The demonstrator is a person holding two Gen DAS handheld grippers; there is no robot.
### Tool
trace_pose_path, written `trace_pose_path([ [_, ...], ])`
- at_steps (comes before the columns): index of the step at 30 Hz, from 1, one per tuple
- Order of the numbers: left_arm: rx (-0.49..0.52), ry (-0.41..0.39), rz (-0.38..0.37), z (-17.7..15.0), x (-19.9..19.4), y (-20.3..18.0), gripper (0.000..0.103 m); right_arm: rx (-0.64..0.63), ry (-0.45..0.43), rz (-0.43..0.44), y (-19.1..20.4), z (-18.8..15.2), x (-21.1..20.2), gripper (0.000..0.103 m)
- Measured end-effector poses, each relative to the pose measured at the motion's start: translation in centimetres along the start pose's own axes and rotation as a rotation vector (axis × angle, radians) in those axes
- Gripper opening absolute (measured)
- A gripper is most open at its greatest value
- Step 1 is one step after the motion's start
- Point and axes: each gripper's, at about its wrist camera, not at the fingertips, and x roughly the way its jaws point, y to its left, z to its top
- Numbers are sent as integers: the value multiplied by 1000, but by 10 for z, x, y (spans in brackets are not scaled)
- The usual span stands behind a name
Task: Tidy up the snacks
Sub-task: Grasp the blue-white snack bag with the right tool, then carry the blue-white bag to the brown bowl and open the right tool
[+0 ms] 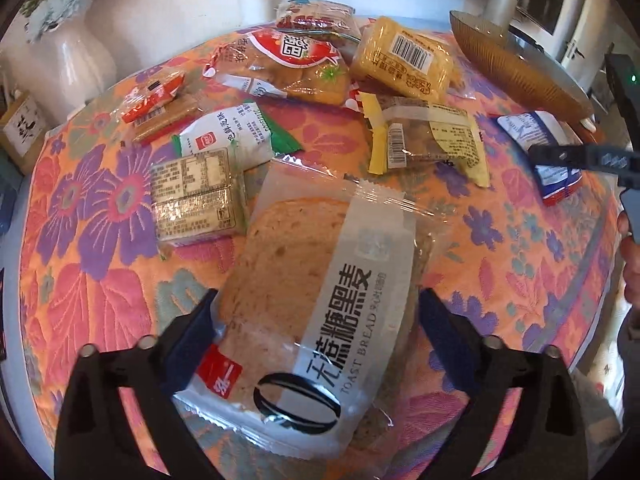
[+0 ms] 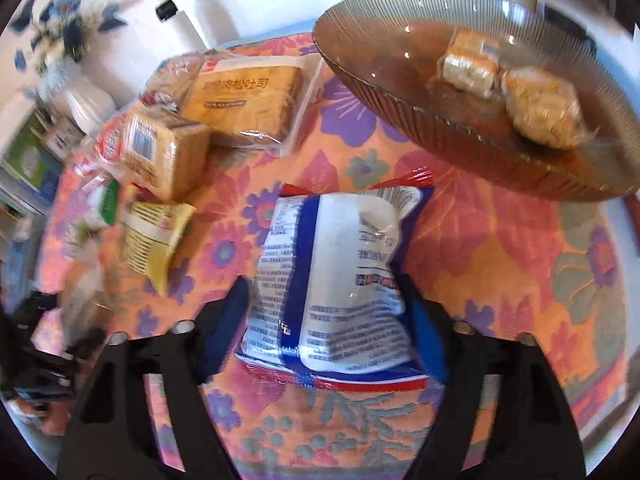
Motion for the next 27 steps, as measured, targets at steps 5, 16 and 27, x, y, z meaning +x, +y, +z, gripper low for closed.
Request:
trace_pose_path([
  [5, -42, -24, -19, -9, -13, -3, 78, -23, -12, 58, 4, -11, -10, 67],
  [16, 49, -241, -137, 64, -89, -63, 77, 11, -238, 140, -34, 26, -116, 66],
  [27, 150, -249, -297, 246, -36, -167, 78, 262, -288, -31, -147, 109, -112, 67],
])
